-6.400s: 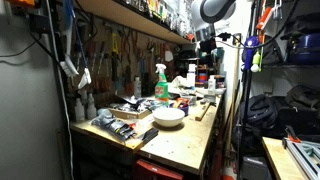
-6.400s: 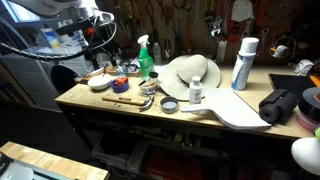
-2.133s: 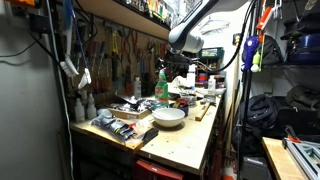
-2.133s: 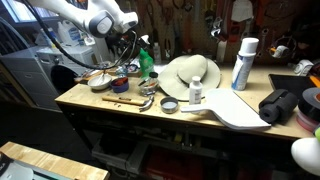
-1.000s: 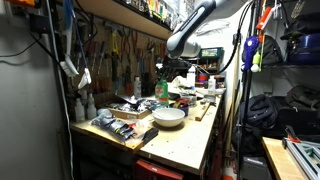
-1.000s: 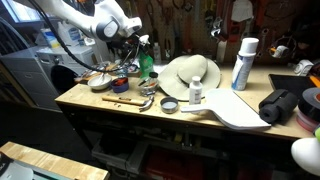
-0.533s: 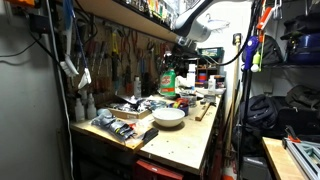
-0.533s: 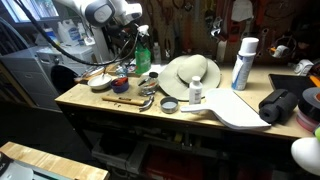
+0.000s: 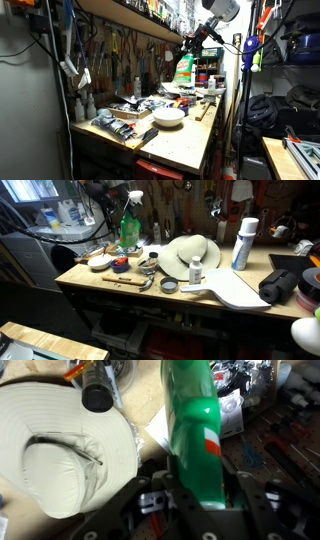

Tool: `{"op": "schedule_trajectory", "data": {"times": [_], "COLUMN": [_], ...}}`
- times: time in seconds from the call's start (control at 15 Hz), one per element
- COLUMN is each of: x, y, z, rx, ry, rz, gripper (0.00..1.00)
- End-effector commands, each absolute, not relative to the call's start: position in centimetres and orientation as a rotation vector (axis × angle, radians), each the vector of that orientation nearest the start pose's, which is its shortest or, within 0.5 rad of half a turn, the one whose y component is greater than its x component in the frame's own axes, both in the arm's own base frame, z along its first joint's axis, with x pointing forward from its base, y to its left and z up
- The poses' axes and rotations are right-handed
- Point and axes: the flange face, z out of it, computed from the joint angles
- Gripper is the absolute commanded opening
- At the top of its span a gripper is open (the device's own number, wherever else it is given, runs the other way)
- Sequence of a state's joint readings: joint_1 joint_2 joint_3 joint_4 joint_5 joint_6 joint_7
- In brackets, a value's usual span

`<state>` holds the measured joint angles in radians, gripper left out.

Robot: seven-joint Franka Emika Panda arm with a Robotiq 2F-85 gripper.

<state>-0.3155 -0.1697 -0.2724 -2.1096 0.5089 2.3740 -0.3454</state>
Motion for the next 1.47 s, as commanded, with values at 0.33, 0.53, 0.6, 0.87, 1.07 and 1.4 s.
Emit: {"op": "schedule_trajectory", "data": {"times": [0.33, 0.53, 0.6, 0.87, 1.07, 1.4], "x": [39.5, 40.8, 41.6, 43.4, 43.3, 43.0], "y": [-22.8, -16.5, -14.4, -7.3, -4.3, -3.8], "z": [57.5, 57.3, 57.1, 55.5, 53.9, 51.8], "rx": [-2.614, -2.627, -2.632, -2.646, -2.595, -2.588], "ry": [0.405, 0.179, 0.133, -0.161, -0.364, -0.447], "rz": [-0.847, -0.84, -0.848, -0.737, -0.593, -0.447], "gripper": [0.16, 0.16, 0.16, 0.16, 0.16, 0.41]}}
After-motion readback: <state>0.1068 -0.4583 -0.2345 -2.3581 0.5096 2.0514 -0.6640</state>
